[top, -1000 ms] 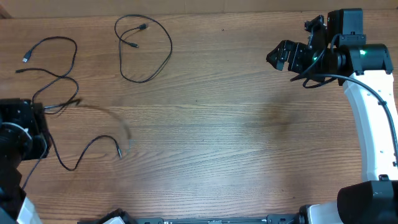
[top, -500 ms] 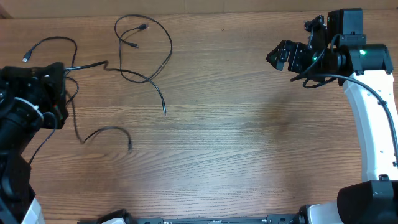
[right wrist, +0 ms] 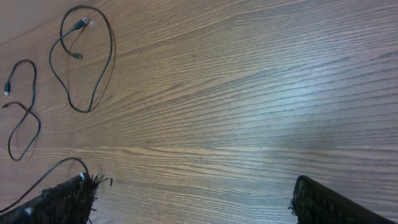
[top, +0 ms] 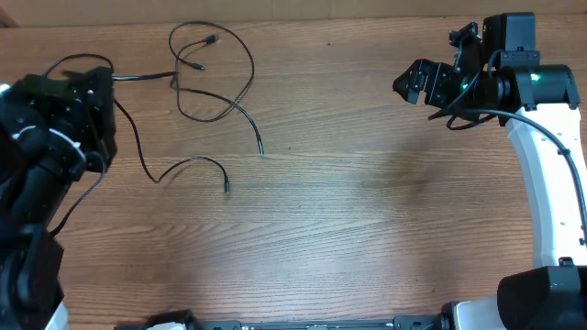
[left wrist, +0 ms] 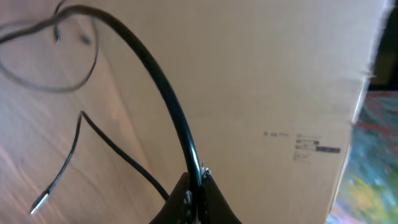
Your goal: Untangle cables
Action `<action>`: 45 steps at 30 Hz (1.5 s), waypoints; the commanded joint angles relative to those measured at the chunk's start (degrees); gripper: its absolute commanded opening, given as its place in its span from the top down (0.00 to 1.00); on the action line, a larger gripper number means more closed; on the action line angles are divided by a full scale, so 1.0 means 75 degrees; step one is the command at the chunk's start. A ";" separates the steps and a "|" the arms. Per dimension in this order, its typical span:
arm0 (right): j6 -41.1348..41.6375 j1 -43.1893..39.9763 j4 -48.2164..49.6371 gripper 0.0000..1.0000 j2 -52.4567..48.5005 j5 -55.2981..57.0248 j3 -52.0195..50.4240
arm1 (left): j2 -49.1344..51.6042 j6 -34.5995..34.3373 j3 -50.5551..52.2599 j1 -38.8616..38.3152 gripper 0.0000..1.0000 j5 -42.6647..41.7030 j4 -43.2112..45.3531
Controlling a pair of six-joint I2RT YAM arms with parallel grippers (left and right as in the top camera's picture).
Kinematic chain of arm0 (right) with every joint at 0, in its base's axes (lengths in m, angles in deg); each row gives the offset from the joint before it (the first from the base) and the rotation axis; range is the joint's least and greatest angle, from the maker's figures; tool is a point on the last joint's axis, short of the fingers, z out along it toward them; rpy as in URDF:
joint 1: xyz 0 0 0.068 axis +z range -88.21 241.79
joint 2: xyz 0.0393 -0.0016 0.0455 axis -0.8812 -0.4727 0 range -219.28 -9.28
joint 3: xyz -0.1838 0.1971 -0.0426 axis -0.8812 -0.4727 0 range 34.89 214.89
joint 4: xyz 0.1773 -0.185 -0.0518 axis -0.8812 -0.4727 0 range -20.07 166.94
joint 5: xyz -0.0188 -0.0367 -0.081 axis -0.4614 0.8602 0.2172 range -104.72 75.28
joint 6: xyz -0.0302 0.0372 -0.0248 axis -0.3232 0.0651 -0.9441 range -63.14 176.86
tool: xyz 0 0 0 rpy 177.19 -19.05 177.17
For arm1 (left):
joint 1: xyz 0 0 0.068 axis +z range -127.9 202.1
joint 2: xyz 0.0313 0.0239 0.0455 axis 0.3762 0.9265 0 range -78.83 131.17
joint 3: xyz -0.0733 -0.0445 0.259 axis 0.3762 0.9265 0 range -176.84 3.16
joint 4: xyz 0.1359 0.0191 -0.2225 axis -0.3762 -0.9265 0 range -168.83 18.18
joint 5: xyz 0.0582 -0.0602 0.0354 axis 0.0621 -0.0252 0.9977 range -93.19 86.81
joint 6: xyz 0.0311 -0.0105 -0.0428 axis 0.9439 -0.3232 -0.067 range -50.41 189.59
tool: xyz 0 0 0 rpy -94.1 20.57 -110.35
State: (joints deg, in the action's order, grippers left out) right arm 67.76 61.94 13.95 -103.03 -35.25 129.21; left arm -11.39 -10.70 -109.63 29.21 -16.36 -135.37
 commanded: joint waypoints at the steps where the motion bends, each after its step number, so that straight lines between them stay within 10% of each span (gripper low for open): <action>1: 0.0029 0.0029 0.0047 0.00 0.0041 0.0050 -0.0029 | -0.0111 0.1460 -0.1198 -0.0052 0.96 0.0822 -0.0233; 7: 0.0029 0.0029 0.0047 0.00 0.0041 0.0050 -0.0029 | -0.0108 0.1964 -0.2500 -0.0052 0.96 0.1772 -0.1559; 16: 0.0029 0.0029 0.0047 0.00 0.0041 0.0050 -0.0029 | 0.0271 -0.1594 -0.2463 -0.0052 0.96 0.2250 -0.3319; 23: 0.0029 0.0029 0.0047 0.00 0.0041 0.0050 -0.0029 | 0.1003 -0.1760 -0.2463 -0.0052 0.96 0.1411 -0.2716; 31: 0.0029 0.0029 0.0047 0.00 0.0041 0.0050 -0.0029 | 0.1309 -0.2451 -0.2463 -0.0050 0.95 0.3028 -0.4304; 37: 0.0029 0.0029 0.0047 0.00 0.0041 0.0050 -0.0029 | 0.1297 -0.0277 -0.1824 -0.0050 0.96 0.4427 -0.4433; 45: 0.0029 0.0029 0.0047 0.00 0.0041 0.0050 -0.0029 | 0.1341 -0.0061 0.0192 -0.0044 0.96 0.5441 -0.4433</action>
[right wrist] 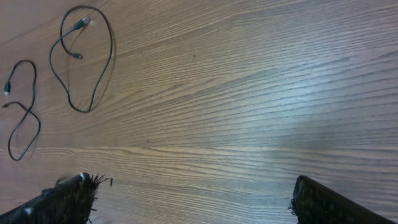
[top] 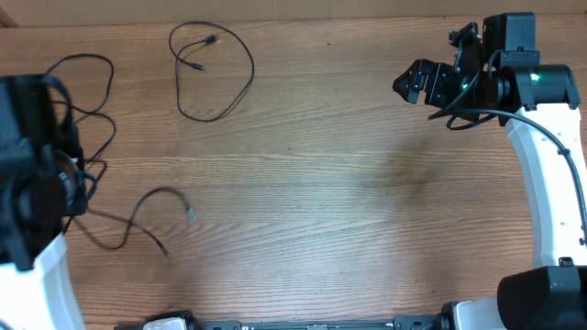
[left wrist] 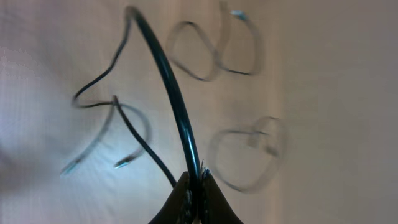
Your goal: Untangle cables
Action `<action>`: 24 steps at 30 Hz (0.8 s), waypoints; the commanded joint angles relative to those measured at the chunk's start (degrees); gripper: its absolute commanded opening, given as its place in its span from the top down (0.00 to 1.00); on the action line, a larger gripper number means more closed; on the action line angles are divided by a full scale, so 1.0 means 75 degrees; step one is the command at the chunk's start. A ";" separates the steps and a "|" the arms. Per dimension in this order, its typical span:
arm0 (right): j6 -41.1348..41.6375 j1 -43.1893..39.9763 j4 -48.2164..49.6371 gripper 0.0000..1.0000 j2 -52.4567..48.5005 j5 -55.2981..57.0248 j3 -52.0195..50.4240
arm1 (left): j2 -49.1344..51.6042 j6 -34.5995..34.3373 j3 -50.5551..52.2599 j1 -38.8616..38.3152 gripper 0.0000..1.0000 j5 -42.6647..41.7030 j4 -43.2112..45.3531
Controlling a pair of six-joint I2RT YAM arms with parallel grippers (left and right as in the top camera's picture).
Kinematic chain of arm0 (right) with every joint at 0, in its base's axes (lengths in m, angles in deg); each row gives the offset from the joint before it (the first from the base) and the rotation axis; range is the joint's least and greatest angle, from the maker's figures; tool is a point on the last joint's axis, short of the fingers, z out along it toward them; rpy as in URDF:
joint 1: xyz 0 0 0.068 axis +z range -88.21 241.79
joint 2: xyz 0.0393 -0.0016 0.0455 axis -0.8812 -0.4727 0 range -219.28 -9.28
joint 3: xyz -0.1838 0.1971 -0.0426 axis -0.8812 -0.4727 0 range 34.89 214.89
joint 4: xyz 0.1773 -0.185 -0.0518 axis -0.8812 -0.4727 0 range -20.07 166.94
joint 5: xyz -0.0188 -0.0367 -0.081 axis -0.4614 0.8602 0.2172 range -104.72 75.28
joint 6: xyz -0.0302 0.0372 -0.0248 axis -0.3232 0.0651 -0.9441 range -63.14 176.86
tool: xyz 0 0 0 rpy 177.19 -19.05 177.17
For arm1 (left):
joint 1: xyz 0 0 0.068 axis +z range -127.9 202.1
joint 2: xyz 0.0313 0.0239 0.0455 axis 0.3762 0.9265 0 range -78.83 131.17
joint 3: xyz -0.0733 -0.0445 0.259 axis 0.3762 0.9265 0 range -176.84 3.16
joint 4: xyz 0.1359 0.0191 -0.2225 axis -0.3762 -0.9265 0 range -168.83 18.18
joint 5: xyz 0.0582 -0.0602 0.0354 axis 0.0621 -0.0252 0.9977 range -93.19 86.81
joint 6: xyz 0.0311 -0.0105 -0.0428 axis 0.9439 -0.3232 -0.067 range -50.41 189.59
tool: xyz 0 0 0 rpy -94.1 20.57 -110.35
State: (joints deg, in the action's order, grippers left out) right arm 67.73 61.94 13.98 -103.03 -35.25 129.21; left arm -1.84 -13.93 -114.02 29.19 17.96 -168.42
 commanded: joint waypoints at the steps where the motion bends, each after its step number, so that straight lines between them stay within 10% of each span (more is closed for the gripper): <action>1: 0.0032 0.0029 0.0044 0.00 0.0041 0.0050 -0.0029 | 0.0085 0.0358 0.1081 -0.0041 0.96 0.0863 -0.0023; 13: 0.0032 0.0029 0.0044 0.00 0.0041 0.0050 -0.0029 | 0.0256 -0.1979 0.4048 -0.0035 0.90 0.0612 0.0067; 24: 0.0032 0.0029 0.0044 0.00 0.0041 0.0050 -0.0029 | 0.0326 -0.2174 0.6540 0.0047 0.89 0.1483 0.2011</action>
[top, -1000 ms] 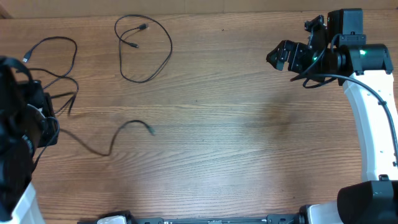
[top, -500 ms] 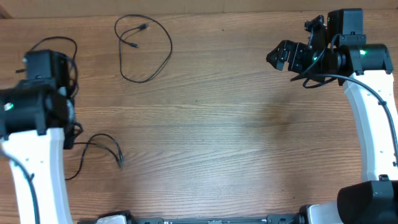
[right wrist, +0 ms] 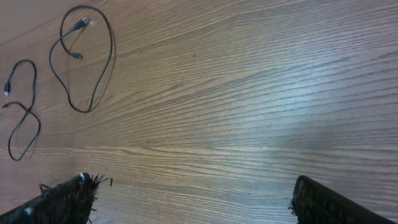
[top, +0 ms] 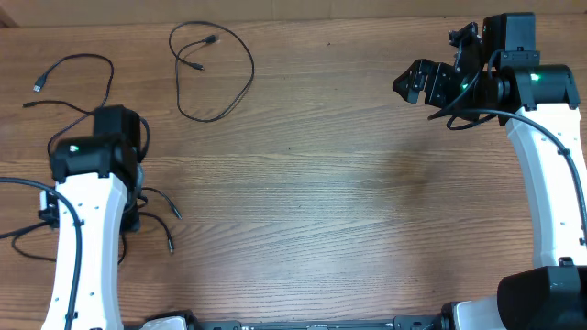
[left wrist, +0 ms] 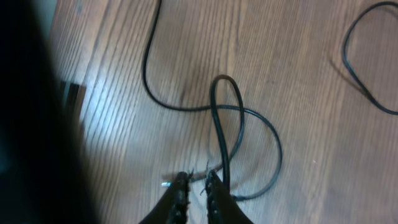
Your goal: Untangle cables
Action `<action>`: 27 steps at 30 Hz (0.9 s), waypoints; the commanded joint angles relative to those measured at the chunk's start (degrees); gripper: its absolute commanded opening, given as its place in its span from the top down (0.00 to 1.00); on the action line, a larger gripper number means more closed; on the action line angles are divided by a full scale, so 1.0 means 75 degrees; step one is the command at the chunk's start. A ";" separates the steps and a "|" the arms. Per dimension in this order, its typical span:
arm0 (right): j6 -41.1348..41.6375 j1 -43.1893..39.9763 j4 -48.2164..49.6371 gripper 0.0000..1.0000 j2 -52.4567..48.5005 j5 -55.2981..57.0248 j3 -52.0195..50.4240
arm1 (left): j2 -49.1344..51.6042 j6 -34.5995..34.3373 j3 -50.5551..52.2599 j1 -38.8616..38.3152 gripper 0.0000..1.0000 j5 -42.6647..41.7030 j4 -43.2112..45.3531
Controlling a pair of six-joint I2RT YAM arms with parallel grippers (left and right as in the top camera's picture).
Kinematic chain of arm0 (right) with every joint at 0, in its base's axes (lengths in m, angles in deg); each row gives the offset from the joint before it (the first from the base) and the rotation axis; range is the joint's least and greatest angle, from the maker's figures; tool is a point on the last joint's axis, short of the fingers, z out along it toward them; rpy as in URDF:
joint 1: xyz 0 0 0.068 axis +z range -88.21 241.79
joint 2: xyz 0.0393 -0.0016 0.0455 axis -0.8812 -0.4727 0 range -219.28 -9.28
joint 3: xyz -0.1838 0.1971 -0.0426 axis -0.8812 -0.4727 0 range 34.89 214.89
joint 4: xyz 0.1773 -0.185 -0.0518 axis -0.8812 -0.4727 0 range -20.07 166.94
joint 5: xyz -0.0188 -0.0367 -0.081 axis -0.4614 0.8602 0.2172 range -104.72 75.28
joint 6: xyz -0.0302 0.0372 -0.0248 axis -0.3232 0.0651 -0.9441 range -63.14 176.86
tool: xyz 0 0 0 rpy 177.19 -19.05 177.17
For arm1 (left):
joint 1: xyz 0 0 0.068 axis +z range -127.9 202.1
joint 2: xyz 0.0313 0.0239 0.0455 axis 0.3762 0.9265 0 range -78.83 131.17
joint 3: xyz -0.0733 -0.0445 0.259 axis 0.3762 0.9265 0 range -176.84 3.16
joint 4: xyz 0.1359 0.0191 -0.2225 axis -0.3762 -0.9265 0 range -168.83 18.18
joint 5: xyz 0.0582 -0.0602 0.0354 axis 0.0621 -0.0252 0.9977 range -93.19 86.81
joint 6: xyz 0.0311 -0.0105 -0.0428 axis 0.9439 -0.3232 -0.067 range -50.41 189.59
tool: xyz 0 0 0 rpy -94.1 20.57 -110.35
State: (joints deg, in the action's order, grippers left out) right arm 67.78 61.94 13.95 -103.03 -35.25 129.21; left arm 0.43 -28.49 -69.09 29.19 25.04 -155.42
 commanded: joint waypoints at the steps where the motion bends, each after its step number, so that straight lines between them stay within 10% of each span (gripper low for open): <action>1: 0.0026 0.0029 0.0047 0.00 0.0041 0.0050 -0.0029 | 0.0050 -0.0172 0.0702 0.0114 0.89 0.0577 0.0446; 12: 0.0026 0.0029 0.0047 0.00 0.0041 0.0050 -0.0029 | 0.0848 0.3751 0.0933 0.2177 0.89 -0.0603 0.3276; 23: 0.0026 0.0029 0.0047 0.00 0.0041 0.0050 -0.0029 | 0.1014 0.4150 0.0921 0.3404 0.28 -0.1533 0.3722; 27: 0.0026 0.0029 0.0047 0.00 0.0041 0.0050 -0.0029 | 0.1017 0.4698 0.0921 0.3398 0.22 -0.2075 0.4237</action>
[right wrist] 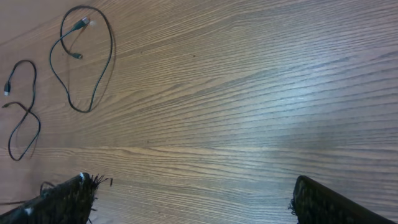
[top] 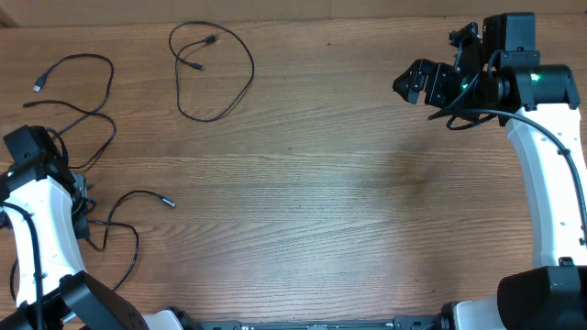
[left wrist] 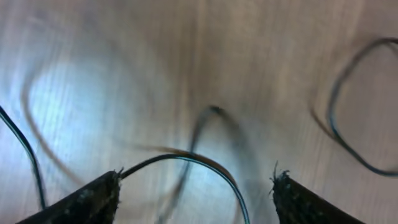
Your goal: Untangle cables
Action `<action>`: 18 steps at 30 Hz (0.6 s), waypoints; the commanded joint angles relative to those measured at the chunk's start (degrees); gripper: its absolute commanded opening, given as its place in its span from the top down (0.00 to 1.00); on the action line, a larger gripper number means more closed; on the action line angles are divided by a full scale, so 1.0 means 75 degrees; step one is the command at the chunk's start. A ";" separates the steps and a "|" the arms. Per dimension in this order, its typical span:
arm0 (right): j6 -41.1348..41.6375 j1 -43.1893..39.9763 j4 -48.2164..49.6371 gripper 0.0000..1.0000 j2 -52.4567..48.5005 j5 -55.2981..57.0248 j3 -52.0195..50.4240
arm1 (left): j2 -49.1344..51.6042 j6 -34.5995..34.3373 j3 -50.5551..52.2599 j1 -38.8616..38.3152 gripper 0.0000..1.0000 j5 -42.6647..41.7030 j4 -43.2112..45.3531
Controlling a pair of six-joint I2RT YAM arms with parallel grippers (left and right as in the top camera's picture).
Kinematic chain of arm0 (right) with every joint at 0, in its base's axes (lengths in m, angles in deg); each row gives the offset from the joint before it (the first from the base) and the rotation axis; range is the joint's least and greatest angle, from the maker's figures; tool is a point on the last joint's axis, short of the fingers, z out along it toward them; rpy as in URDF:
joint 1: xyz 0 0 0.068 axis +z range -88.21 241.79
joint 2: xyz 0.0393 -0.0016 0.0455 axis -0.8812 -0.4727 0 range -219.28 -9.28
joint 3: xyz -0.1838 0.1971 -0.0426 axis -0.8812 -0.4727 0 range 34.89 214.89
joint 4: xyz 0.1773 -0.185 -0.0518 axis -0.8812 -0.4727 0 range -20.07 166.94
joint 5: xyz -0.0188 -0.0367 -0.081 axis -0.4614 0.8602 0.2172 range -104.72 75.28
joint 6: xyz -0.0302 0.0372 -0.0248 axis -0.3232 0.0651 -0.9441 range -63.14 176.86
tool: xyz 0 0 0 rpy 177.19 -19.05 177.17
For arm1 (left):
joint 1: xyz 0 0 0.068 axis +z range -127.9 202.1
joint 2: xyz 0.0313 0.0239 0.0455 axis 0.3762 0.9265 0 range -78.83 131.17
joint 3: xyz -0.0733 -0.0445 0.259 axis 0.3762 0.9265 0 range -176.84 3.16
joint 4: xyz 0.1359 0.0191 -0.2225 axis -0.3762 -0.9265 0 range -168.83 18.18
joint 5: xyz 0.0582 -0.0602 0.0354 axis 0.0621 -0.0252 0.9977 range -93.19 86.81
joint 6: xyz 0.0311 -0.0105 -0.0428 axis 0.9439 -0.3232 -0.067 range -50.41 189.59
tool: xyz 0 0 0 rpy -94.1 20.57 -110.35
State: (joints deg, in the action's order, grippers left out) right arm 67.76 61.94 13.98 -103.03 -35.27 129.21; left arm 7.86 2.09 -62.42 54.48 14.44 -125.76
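Observation:
Three black cables lie apart on the wooden table. A looped cable [top: 216, 71] rests at the top, also in the right wrist view as the loop [right wrist: 87, 56]. A second cable [top: 81, 90] is at the far left top. A third cable [top: 128, 209] curls at the lower left, its plug end pointing right. My left gripper [top: 79, 200] is open beside it; the blurred left wrist view shows that cable [left wrist: 186, 157] arching between the spread fingers [left wrist: 87, 200]. My right gripper [top: 418, 82] is open and empty at the upper right, away from all cables.
The table's left edge runs close beside my left arm. The wall edge borders the table top at the back. A thin black lead [top: 18, 229] trails off the left edge by my left arm.
My left gripper has opened wide and its arm now sits further left, near the table edge. The third cable lies loose at the lower left. The right arm has not moved.
My left gripper was shut on a black cable whose far part crossed the looped cable at the top. Then that cable hung lower left, clear of the loop. Then the gripper was low over the table, and now it is open with the cable lying apart.

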 commanded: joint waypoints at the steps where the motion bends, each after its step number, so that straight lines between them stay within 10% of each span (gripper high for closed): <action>1: 0.0029 0.0029 0.0044 0.00 0.0041 0.0052 -0.0029 | 0.0026 0.0819 0.0032 0.0026 0.25 -0.0836 0.0495; 9: 0.0029 0.0029 0.0044 0.00 0.0041 0.0052 -0.0029 | 0.0026 0.2713 0.0032 0.0026 0.71 -0.2471 0.2299; 13: 0.0029 0.0029 0.0044 0.00 0.0041 0.0052 -0.0029 | 0.0026 0.3212 0.0032 0.0026 0.70 -0.3663 0.2532; 18: 0.0029 0.0029 0.0044 0.00 0.0041 0.0052 -0.0029 | 0.0026 0.3439 0.0032 0.0023 0.44 -0.3972 0.2232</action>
State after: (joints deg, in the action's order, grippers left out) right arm 67.76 61.94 13.95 -103.03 -35.25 129.21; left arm 7.86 24.05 -62.31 54.46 -10.59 -108.16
